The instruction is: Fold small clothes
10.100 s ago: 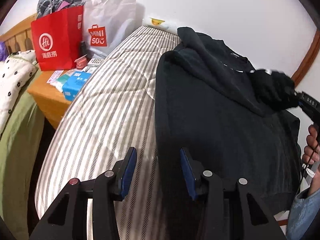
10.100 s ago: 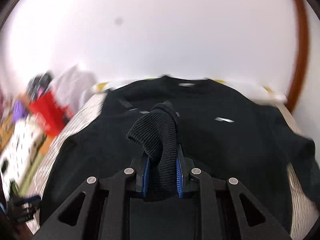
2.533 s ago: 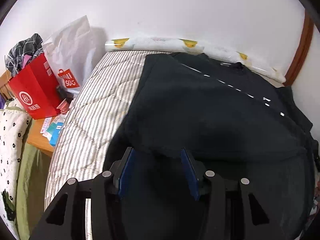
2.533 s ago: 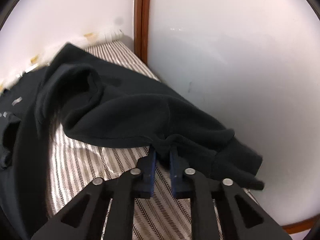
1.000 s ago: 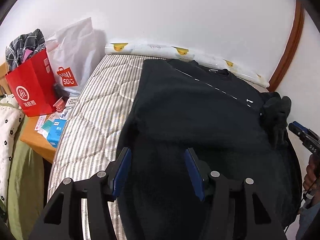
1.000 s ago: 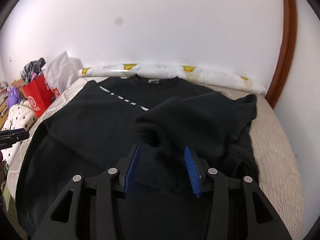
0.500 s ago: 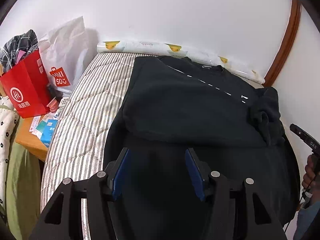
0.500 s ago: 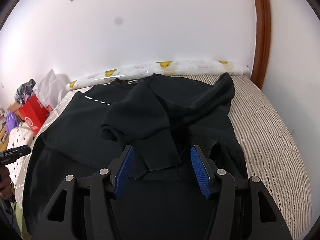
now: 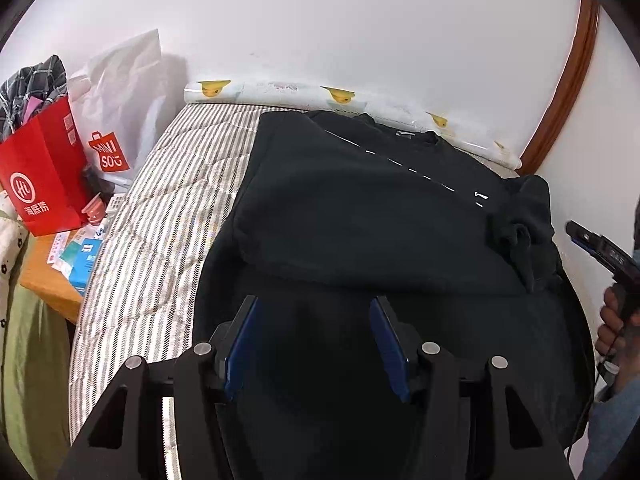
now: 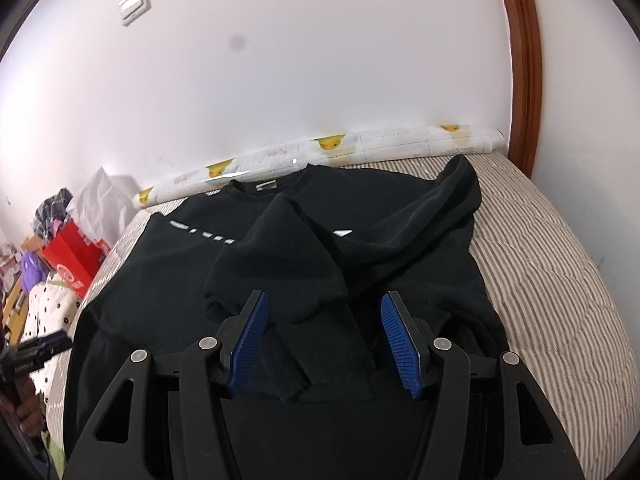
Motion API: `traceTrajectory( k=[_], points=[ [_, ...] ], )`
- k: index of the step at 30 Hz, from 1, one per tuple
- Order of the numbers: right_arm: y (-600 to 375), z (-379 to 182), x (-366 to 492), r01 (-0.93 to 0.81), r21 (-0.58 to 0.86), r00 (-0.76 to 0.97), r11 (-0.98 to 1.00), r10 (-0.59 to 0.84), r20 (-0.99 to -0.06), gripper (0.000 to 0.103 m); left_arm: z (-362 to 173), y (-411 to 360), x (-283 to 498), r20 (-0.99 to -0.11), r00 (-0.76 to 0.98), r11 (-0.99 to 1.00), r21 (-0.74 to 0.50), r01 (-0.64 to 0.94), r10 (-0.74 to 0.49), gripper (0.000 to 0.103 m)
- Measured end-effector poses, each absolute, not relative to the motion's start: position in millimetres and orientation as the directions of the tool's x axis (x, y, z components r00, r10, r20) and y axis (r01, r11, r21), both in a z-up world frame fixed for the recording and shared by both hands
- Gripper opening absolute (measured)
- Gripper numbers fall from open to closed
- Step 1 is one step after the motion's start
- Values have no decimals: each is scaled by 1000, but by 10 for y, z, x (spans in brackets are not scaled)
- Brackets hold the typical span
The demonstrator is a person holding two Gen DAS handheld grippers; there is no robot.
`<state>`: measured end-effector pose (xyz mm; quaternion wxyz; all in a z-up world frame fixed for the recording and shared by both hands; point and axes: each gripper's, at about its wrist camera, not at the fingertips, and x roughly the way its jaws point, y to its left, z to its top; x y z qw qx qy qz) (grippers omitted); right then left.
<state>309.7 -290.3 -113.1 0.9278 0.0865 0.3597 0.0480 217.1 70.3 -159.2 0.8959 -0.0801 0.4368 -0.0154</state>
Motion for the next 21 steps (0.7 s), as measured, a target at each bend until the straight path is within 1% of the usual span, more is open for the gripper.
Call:
traceTrajectory(
  k=[2,3,5,6,7,8,9,10,11,13,16,19,21],
  points=[
    [-2904,-1196,3232,-28,244,724,969,188,-664,58,-1610,722,2193,-779,620,987,-157,-42,-98,53],
    [-2891,-1237,3289,-30,245,715,969,192,-672,59,-1614,729,2196,-778,620,986,-159,-42,-99,54],
    [-2817,-1373,3420,-9,171,693,985,129,-709,59,-1631,766,2217,-779,619,984,-169,-46,-105,53],
    [-2787,-1438,3459,-15,159,685,987,126,-718,58,-1639,785,2226,-779,618,983,-175,-48,-109,53],
    [-2770,-1493,3486,-26,172,674,985,145,-724,56,-1649,806,2236,-778,618,982,-182,-49,-113,53],
    [-2759,-1533,3510,-41,197,665,980,174,-726,49,-1659,819,2248,-778,618,982,-185,-50,-115,53],
    [-2726,-1563,3537,-56,221,653,974,203,-729,27,-1666,831,2252,-778,617,981,-186,-49,-117,53],
    [-2664,-1554,3555,-74,229,649,971,221,-728,22,-1679,845,2265,-779,616,981,-186,-50,-116,53],
    [-2598,-1518,3549,-88,217,661,972,220,-717,19,-1689,862,2273,-780,614,981,-187,-51,-117,53],
    [-2372,-1377,3533,-137,173,685,975,219,-695,17,-1706,893,2289,-780,613,979,-196,-54,-122,53],
    [-1929,-1117,3523,-243,153,695,958,282,-662,17,-1722,937,2298,-778,615,976,-208,-60,-128,53],
    [-1471,-949,3568,-323,123,689,938,322,-649,17,-1741,975,2296,-776,616,972,-225,-70,-135,53],
    [-1188,-962,3626,-348,82,689,934,314,-653,17,-1750,989,2279,-777,615,971,-227,-72,-136,53]
  ],
)
